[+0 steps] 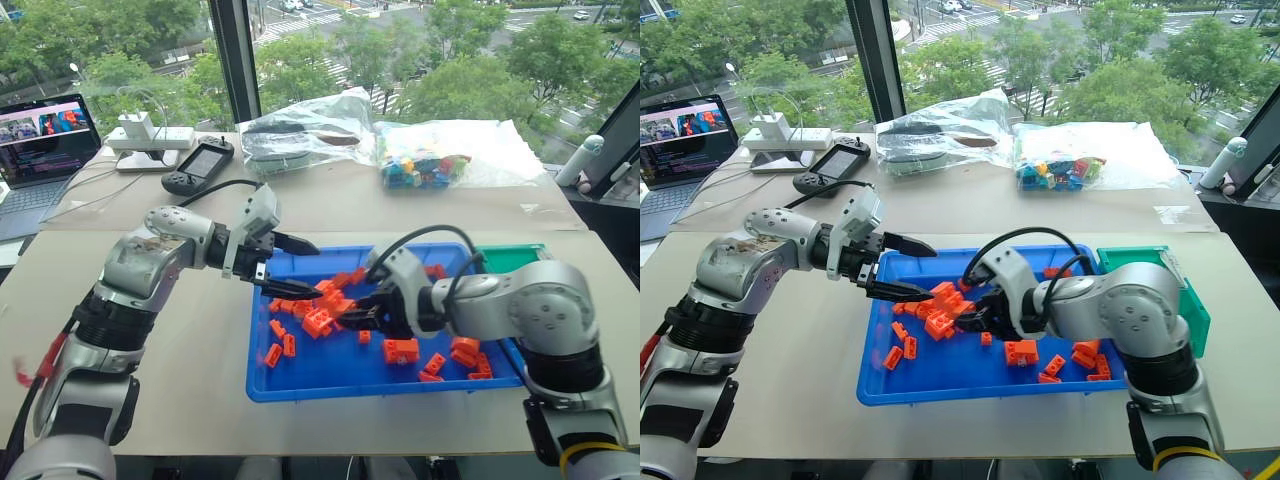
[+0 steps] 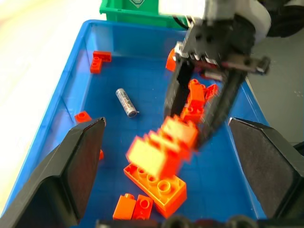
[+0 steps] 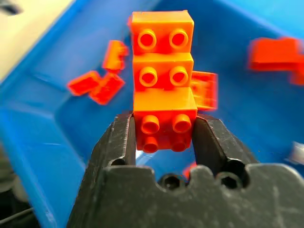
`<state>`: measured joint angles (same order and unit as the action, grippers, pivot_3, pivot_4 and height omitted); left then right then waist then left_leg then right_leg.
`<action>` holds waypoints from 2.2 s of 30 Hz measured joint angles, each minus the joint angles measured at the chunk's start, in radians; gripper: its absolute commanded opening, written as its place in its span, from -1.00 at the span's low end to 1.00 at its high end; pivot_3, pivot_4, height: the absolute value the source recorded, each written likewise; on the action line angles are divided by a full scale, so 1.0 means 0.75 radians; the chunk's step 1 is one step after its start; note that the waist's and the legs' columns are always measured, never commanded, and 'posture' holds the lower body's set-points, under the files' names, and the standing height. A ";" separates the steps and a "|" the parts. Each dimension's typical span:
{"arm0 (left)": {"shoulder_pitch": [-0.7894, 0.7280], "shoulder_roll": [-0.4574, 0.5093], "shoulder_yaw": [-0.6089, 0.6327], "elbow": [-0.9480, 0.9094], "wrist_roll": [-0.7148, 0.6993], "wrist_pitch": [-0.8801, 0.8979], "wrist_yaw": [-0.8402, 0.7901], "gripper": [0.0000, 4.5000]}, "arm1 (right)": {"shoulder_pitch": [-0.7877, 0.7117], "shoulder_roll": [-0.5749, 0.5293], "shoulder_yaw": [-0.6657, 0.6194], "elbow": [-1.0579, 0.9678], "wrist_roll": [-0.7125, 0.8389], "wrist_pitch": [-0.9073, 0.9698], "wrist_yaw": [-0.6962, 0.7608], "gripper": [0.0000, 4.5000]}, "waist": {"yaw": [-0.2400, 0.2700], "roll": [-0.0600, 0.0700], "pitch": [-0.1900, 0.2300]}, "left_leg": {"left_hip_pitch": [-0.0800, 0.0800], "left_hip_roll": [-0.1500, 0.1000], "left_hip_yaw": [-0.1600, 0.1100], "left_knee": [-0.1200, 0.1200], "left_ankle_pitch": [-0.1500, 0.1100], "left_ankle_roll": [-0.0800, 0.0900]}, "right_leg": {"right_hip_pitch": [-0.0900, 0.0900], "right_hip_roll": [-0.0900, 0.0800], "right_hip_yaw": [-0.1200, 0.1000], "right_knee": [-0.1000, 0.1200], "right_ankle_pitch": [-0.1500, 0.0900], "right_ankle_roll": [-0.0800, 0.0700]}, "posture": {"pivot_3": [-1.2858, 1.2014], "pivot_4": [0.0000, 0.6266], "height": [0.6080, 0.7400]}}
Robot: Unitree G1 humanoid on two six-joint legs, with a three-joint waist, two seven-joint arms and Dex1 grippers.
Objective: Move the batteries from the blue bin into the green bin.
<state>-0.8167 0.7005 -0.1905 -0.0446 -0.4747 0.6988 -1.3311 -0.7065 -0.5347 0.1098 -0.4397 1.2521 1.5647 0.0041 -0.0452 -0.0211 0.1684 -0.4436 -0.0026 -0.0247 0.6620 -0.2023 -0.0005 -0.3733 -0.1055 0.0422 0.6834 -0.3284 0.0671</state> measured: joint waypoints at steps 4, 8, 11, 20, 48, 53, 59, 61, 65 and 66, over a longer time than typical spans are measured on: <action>0.000 0.007 0.001 -0.009 -0.001 0.006 0.006 1.00 | 0.000 -0.018 -0.001 -0.009 -0.029 -0.003 0.071 0.98 | 0.003 0.000 0.000 | 0.000 0.000 0.000 0.000 0.000 0.000 | 0.000 0.000 0.000 0.000 0.000 0.000 | 0.03 -0.52 0.88; 0.000 0.007 0.001 -0.031 -0.006 0.023 0.008 1.00 | 0.000 -0.145 -0.027 -0.021 -0.098 -0.013 0.134 0.98 | 0.005 0.000 0.000 | 0.000 0.000 0.000 0.000 0.000 0.000 | 0.000 0.000 0.000 -0.002 0.000 0.000 | 0.03 -0.52 0.88; 0.000 0.008 0.001 -0.037 -0.022 0.036 0.005 1.00 | 0.013 -0.301 -0.062 -0.046 -0.218 -0.108 0.219 0.98 | 0.004 0.000 0.000 | 0.000 0.000 0.000 0.000 0.000 0.000 | 0.000 0.000 0.000 -0.003 0.000 0.000 | 0.03 -0.52 0.88; -0.003 -0.002 -0.012 -0.043 -0.033 0.038 -0.014 1.00 | 0.166 -0.553 0.016 -0.116 -0.447 -0.396 0.633 0.98 | -0.002 0.000 0.000 | 0.001 0.000 0.001 0.000 0.000 0.000 | 0.001 0.000 0.001 -0.005 0.000 0.000 | 0.03 -0.52 0.88; 0.020 0.020 -0.011 -0.025 -0.014 -0.011 -0.019 1.00 | 0.133 -0.073 0.099 0.191 -0.986 -0.259 0.367 0.12 | 0.003 0.000 0.000 | 0.002 -0.001 0.000 0.000 0.000 0.000 | 0.001 0.000 0.000 -0.002 0.000 0.000 | 0.03 -0.52 0.88; 0.020 0.019 -0.012 -0.021 -0.002 -0.026 -0.020 1.00 | 0.115 -0.113 0.048 0.141 -0.957 -0.141 0.420 0.12 | 0.004 0.000 0.000 | 0.001 -0.001 0.000 0.000 0.000 0.000 | 0.001 -0.001 0.000 -0.002 0.000 0.000 | 0.03 -0.52 0.88; 0.018 -0.006 -0.015 -0.004 0.001 -0.029 -0.024 1.00 | -0.032 -0.192 -0.286 0.042 -0.839 0.008 0.534 0.12 | 0.008 0.000 0.000 | 0.001 0.000 0.000 -0.001 0.000 0.000 | 0.001 0.000 0.000 -0.002 0.000 0.000 | 0.03 -0.52 0.88; 0.015 -0.008 -0.016 0.006 0.003 -0.030 -0.028 1.00 | -0.026 -0.319 -0.427 0.026 -0.821 0.050 0.570 0.12 | 0.026 0.000 0.000 | 0.000 -0.001 -0.001 -0.001 0.000 0.000 | 0.002 -0.001 -0.001 -0.003 0.000 0.000 | 0.03 -0.52 0.88; 0.007 -0.058 -0.021 0.040 0.008 -0.060 -0.027 1.00 | 0.022 -0.374 -0.632 0.111 -0.870 0.055 0.538 0.12 | 0.035 0.000 0.000 | 0.000 -0.001 0.000 -0.001 0.000 0.001 | 0.003 -0.001 0.000 -0.004 0.000 0.000 | 0.03 -0.52 0.88; 0.002 -0.078 -0.026 0.051 0.013 -0.065 -0.023 1.00 | 0.057 -0.387 -0.654 0.135 -0.885 0.056 0.530 0.12 | 0.036 0.000 0.000 | 0.000 -0.001 0.001 -0.001 0.000 0.001 | 0.003 -0.001 0.000 -0.004 0.000 0.000 | 0.03 -0.52 0.88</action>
<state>-0.8150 0.6422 -0.2098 -0.0065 -0.4653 0.6502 -1.3481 -0.6641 -0.8249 -0.3805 -0.3387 0.5882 1.6068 0.4020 -0.0180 -0.0213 0.1685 -0.4435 -0.0035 -0.0242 0.6612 -0.2026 0.0000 -0.3713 -0.1063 0.0423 0.6807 -0.3284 0.0670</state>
